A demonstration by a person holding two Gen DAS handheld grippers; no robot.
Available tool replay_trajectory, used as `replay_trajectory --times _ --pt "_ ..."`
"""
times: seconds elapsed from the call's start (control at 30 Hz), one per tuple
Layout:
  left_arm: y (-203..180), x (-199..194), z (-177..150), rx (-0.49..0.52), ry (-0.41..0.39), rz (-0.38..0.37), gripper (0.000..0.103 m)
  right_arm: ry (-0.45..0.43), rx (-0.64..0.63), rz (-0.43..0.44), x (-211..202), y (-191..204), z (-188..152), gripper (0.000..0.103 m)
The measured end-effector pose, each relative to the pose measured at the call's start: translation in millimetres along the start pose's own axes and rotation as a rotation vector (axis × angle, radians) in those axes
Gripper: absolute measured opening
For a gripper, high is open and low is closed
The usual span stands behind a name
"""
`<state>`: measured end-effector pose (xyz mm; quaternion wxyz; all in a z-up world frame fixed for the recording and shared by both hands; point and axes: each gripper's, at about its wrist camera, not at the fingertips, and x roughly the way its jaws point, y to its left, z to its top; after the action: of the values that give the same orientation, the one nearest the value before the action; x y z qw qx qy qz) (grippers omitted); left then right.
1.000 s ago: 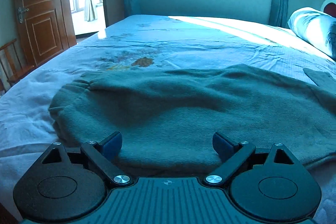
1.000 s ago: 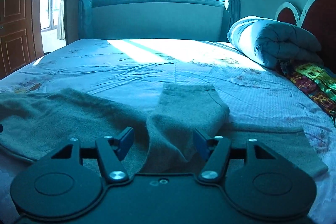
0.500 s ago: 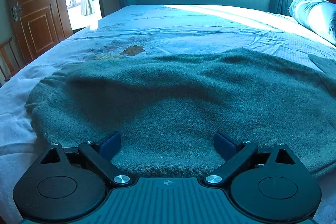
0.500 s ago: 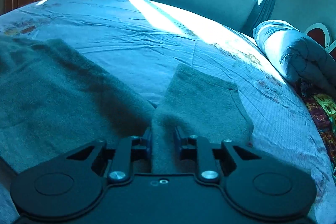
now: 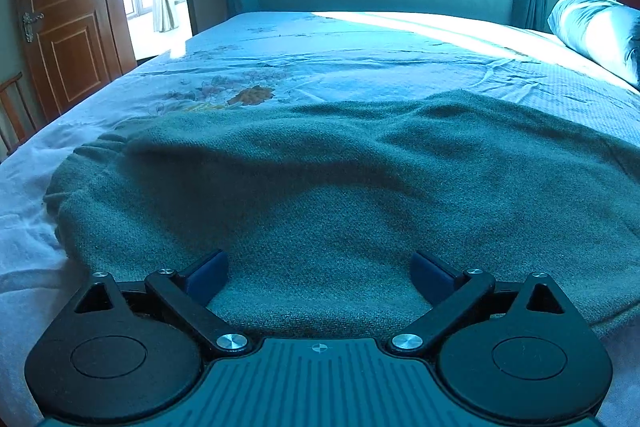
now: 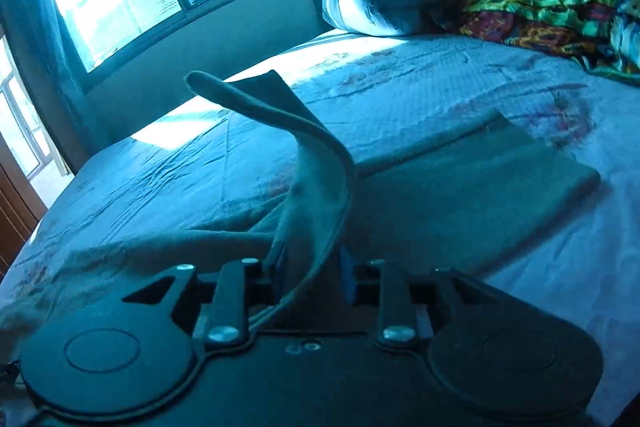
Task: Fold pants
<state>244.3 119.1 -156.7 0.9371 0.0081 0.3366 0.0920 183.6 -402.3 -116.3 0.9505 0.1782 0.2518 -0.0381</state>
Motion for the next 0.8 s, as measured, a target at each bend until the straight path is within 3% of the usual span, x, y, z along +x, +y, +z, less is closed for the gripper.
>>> replay_trajectory --times 0.03,0.1,0.17,0.27,0.43,0.47,0.5,0.53,0.63,0.7,0.8 --pt "-0.1 0.1 0.3 -0.001 0.002 0.001 0.098 -0.003 -0.039 -0.014 2.0 6.5 5.1 0.029" --pt "0.3 -0.1 0.2 -0.004 0.002 -0.001 0.098 -0.011 -0.14 -0.061 11.5 19.6 16.6 0.051" --pt "1.0 -0.5 -0.5 -0.009 -0.002 -0.002 0.098 -0.021 -0.205 -0.102 22.3 24.7 26.3 0.051" --pt "1.1 -0.5 -1.7 -0.009 -0.007 -0.002 0.099 -0.022 -0.168 -0.106 37.3 9.4 42.7 0.051" --pt "0.8 0.9 -1.7 -0.005 -0.006 0.001 0.1 0.034 -0.114 -0.022 69.1 -7.4 75.5 0.054" --pt "0.9 0.9 -1.6 -0.006 -0.007 0.001 0.101 0.048 -0.114 -0.026 78.1 -7.8 80.7 0.05" --pt "0.8 0.8 -1.8 -0.008 -0.007 0.002 0.101 0.064 -0.117 -0.015 84.2 -8.1 83.7 0.018" --pt "0.3 0.1 -1.9 -0.01 -0.008 0.004 0.101 0.098 -0.097 0.025 90.4 -8.7 86.5 0.0" --pt "1.2 -1.5 -2.1 -0.024 -0.016 0.013 0.101 0.051 -0.103 0.086 75.0 2.8 93.9 0.0" --pt "0.5 -1.6 -2.7 -0.026 -0.021 0.021 0.101 -0.069 -0.06 0.134 44.5 3.9 104.7 0.0" --pt "0.0 -1.2 -2.5 -0.033 -0.023 0.028 0.101 -0.202 0.089 0.067 7.1 -39.3 104.2 0.0"
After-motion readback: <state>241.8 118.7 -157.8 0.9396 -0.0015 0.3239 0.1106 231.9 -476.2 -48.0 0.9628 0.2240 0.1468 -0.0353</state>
